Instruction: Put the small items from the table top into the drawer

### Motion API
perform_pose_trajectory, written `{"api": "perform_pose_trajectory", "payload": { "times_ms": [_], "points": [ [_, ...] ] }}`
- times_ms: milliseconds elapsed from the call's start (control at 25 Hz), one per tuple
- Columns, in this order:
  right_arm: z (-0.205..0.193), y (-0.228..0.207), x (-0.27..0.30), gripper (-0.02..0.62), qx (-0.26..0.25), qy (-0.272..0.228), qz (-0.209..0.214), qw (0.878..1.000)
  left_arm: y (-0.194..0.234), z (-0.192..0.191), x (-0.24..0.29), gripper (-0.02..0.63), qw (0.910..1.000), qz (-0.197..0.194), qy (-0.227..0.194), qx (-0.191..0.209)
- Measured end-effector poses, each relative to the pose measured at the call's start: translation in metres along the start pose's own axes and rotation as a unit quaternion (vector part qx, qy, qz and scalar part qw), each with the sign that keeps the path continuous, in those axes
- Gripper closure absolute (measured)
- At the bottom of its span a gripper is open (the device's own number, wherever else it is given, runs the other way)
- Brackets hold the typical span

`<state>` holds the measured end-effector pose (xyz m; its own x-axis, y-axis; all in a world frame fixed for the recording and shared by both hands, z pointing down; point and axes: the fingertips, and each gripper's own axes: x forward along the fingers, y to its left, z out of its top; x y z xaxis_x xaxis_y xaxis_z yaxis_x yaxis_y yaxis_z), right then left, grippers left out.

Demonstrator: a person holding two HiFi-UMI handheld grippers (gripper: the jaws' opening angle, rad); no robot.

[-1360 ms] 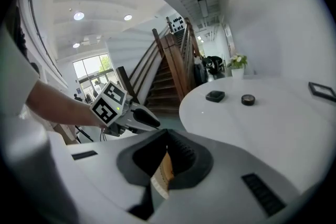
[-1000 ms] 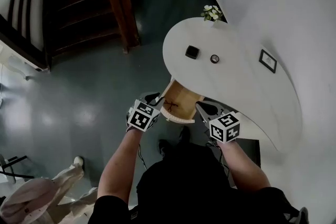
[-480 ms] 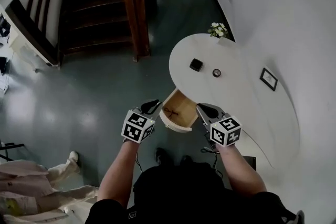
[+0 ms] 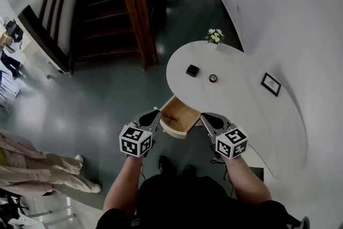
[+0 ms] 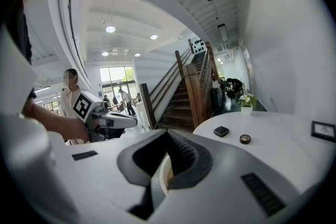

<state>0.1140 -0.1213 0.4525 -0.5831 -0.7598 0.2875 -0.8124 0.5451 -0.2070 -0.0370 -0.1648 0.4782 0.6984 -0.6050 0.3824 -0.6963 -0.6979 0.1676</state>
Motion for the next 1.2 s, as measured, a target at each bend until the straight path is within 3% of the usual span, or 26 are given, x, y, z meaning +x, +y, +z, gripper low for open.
{"api": "perform_pose_trajectory", "payload": {
  "times_ms": [240,560,960,1200],
  "points": [
    [0.006,0.000,-0.029,0.586,-0.004,-0.021,0.017,1.000,-0.026,0.013,-0.026,0.594,0.9989,0.036,-0.028,-0.014],
    [0.041,0.012,-0.041,0.586,-0.034,-0.056,0.027,0.998,-0.024,0.034,-0.065,0.594,0.9948,0.074,-0.069,-0.013],
    [0.090,0.033,-0.029,0.586,-0.059,-0.099,0.015,0.993,0.004,0.085,-0.093,0.594,0.9881,0.084,-0.128,0.002],
    [0.094,0.041,-0.019,0.586,-0.062,-0.099,0.010,0.993,0.014,0.096,-0.094,0.594,0.9870,0.085,-0.136,0.012]
  ]
}}
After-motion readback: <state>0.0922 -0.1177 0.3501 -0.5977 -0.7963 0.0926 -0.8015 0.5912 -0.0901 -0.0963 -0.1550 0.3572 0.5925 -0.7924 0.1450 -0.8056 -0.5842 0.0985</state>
